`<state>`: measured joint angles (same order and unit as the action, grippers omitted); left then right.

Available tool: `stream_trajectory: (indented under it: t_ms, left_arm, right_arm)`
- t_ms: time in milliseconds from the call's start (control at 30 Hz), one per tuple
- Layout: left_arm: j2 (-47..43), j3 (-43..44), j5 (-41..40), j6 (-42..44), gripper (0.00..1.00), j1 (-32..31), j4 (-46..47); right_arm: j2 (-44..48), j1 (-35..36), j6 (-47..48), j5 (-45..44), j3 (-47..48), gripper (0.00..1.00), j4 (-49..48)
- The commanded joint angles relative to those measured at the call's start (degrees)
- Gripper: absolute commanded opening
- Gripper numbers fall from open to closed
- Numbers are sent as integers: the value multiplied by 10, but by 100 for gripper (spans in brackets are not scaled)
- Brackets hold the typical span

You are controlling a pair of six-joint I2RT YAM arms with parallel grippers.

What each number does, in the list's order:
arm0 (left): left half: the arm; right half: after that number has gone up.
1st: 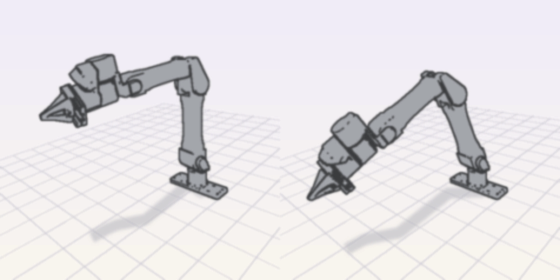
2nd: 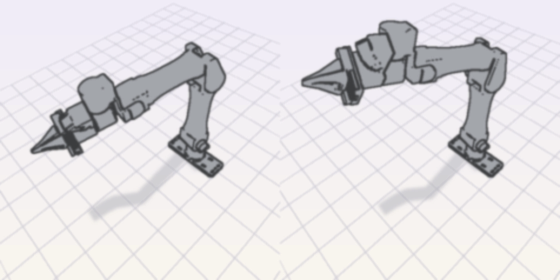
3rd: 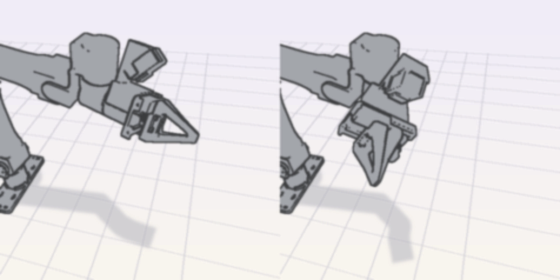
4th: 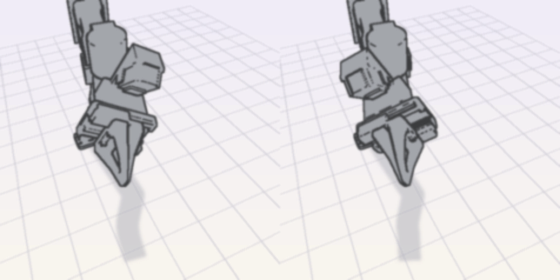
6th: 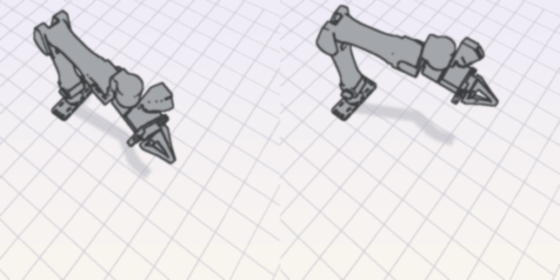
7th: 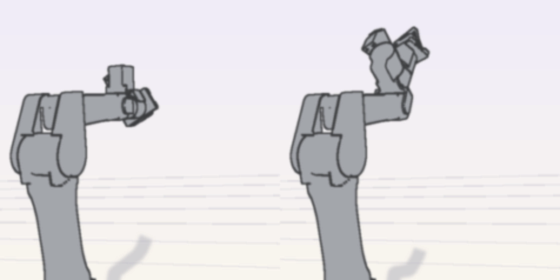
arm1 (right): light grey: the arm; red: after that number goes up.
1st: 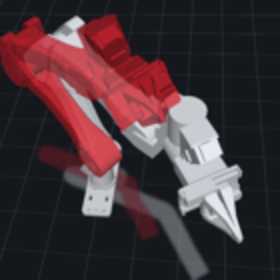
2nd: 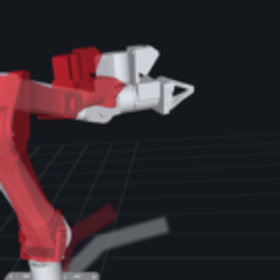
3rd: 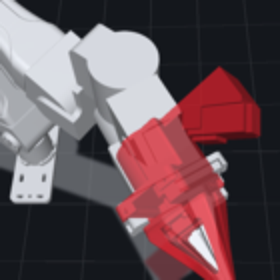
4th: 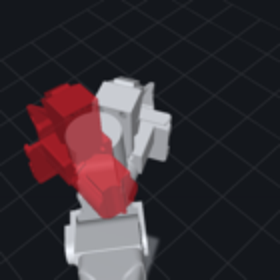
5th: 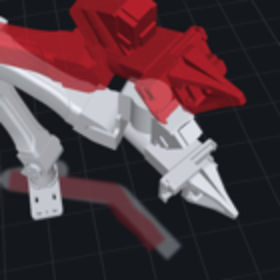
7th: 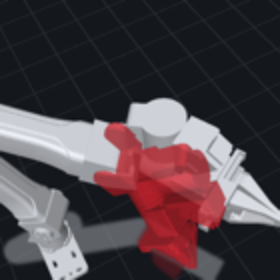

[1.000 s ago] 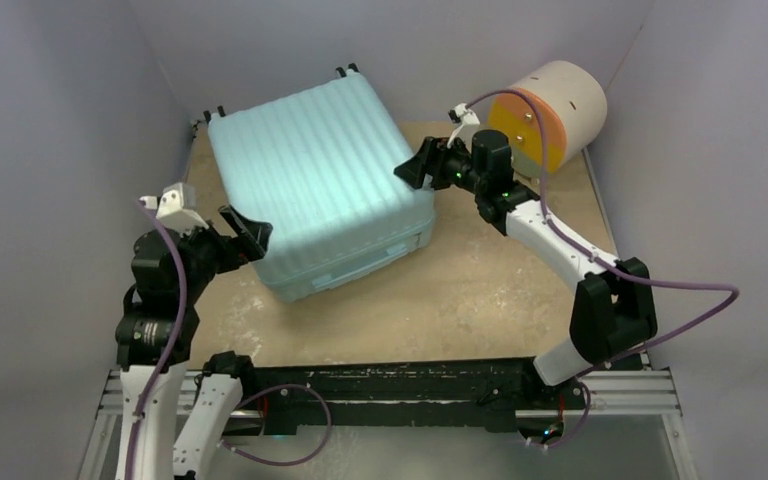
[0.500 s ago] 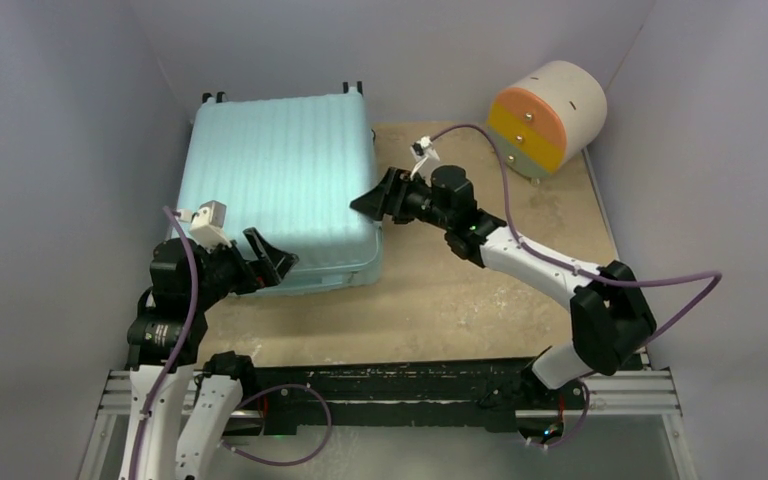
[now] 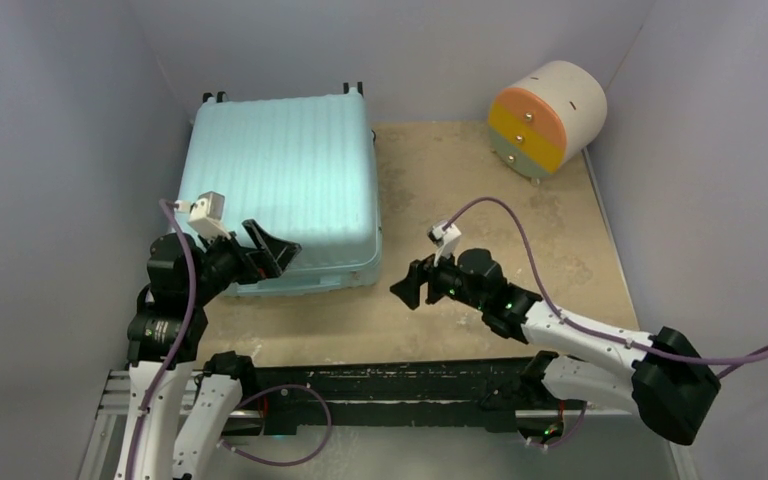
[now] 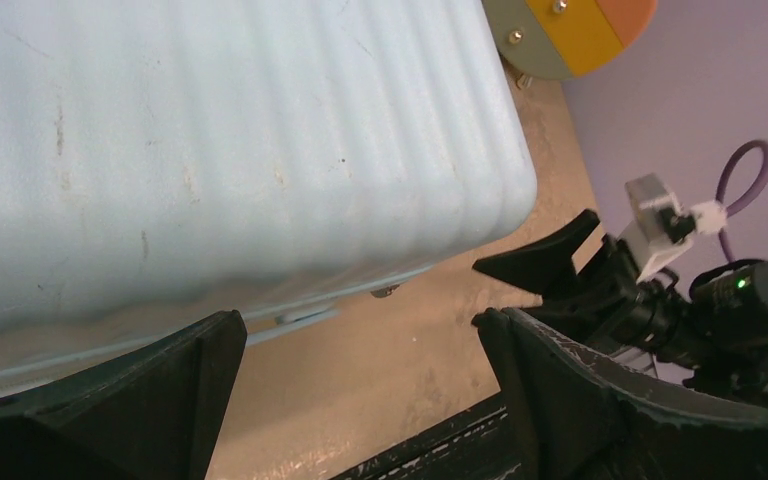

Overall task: Pack the luggage
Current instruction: Zip the luggage at the center of the board.

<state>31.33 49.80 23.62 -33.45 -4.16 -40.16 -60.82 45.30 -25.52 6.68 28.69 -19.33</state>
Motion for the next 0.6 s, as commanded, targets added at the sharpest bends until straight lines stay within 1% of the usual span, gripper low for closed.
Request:
stream_trajectory:
  t_ms: [0, 133, 167, 267, 333, 433, 567]
  left_arm:
    - [13, 25, -16, -25, 99, -2, 70]
    - [12, 27, -66, -36, 99, -2, 52]
    - [11, 31, -81, -37, 99, -1, 43]
    - [13, 49, -127, -38, 99, -1, 13]
    - [16, 61, -152, -39, 99, -1, 2]
    - [18, 72, -184, -42, 99, -1, -2]
    - [18, 86, -212, -42, 99, -1, -9]
  right_arm:
    - [6, 65, 88, -97, -37, 78, -100]
    - [-39, 124, 94, -187, -69, 77, -253]
    - [-59, 140, 96, -224, -66, 77, -277]
    - [-119, 187, 112, -297, -43, 76, -345]
    - [-162, 209, 114, -334, -25, 76, -373]
    - [-213, 238, 99, -400, 5, 72, -384]
    - [-254, 261, 78, -439, 34, 65, -393]
